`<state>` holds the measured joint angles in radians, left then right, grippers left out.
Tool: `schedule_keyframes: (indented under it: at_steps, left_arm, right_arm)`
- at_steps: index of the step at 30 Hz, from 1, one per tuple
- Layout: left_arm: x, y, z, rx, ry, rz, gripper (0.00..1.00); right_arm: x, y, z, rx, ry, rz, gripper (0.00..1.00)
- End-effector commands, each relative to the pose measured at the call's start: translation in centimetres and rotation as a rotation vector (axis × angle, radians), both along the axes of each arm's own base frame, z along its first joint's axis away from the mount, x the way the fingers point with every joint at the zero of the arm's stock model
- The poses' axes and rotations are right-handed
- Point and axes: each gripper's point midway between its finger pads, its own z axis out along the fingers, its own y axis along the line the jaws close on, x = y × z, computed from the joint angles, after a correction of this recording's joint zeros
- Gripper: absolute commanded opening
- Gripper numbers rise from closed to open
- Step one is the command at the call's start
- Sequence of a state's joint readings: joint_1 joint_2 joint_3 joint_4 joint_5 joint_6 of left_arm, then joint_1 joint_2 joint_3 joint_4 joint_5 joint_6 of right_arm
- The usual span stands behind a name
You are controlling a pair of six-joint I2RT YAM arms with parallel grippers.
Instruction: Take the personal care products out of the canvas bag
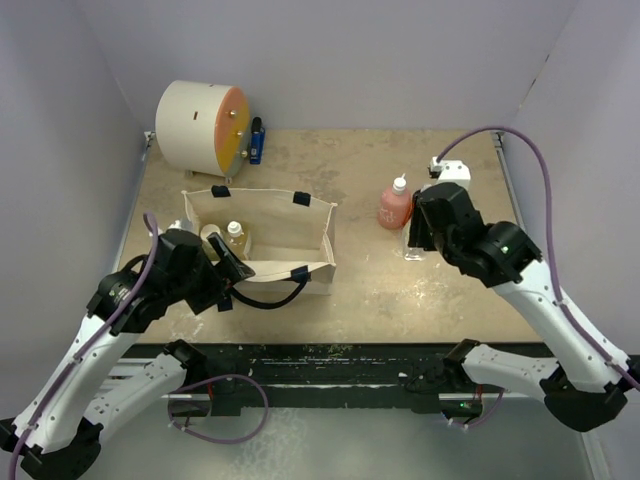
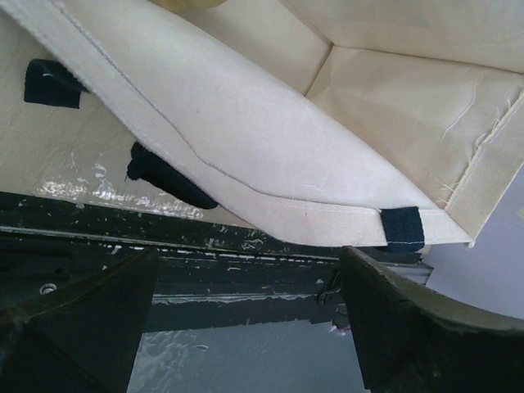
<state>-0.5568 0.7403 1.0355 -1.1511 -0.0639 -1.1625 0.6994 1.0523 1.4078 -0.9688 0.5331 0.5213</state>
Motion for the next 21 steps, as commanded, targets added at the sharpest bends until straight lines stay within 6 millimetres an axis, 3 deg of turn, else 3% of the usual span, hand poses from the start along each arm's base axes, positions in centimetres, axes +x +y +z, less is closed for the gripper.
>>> schedule_keyframes:
  at_steps: [1, 4, 7, 14, 16, 21]
  left_arm:
    - [0.1, 0.5, 2.1, 0.005, -0.06, -0.007, 0.97]
    - [-0.1, 0.7, 2.9, 0.011, -0.079, -0.017, 0.99]
    - [-0.1, 0.9, 3.7, 0.021, -0.093, -0.018, 0.99]
    - [-0.1, 1.4, 3.8, 0.064, -0.068, -0.012, 0.99]
    - [0.0, 1.4, 3.7, 0.07, -0.055, -0.013, 0.99]
    - [0.2, 1.3, 3.5, 0.088, -0.038, -0.016, 0.99]
  right_arm:
    - [4.2, -0.6, 0.8, 0.018, -0.154, -0.111, 0.0]
    - [6.2, -2.0, -1.8, 0.035, -0.117, -0.142, 0.0]
    - [8.2, -4.1, -3.1, 0.076, -0.115, -0.19, 0.0]
    - [12.8, -11.6, -5.1, 0.1, -0.126, -0.338, 0.0]
    - [14.1, -12.4, -5.5, 0.102, -0.134, -0.335, 0.0]
    - [17.6, -12.0, -6.1, 0.082, -0.162, -0.252, 0.0]
